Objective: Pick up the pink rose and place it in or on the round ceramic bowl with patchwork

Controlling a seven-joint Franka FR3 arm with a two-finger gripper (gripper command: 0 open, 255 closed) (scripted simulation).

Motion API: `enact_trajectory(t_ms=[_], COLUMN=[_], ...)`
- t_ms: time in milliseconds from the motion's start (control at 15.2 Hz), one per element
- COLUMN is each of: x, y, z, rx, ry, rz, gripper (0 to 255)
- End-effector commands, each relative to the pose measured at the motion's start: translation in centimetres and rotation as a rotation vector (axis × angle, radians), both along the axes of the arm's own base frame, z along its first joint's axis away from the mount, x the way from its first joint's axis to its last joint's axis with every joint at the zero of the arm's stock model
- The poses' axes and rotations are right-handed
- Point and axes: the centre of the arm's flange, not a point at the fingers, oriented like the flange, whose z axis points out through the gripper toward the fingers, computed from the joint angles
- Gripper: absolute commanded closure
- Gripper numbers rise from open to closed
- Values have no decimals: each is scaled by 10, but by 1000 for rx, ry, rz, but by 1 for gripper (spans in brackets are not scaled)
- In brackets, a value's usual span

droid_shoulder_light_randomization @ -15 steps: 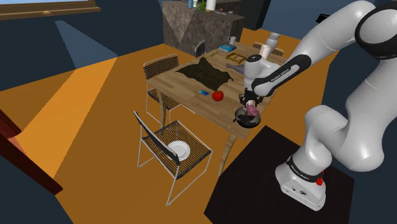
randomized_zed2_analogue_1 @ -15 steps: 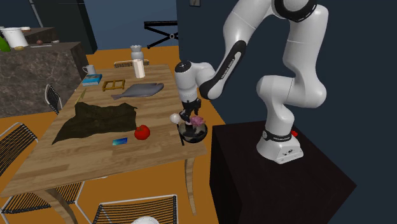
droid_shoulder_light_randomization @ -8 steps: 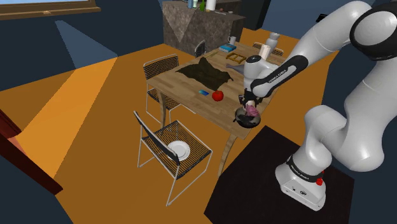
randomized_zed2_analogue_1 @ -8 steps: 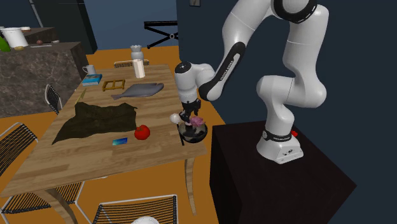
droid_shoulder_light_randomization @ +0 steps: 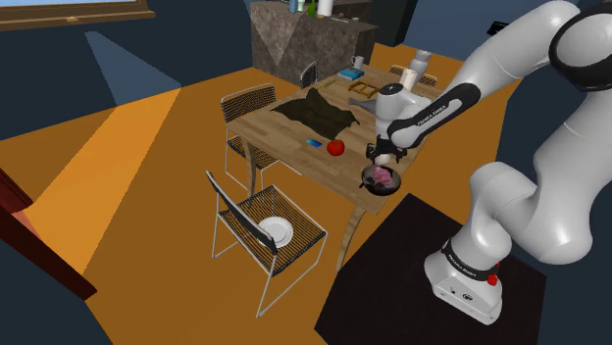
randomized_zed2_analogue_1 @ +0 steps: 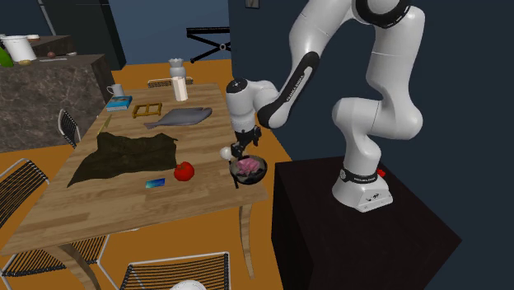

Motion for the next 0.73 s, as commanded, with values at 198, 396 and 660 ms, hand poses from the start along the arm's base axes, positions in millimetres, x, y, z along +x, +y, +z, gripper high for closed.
enact_trajectory(t_ms=[198, 396, 660], x=[5, 5, 5], y=[13, 13, 13], z=[42, 42, 42], rx=[-9, -9, -9], ry=[4, 4, 4], rz=[4, 4, 4], gripper=[0, 0, 0])
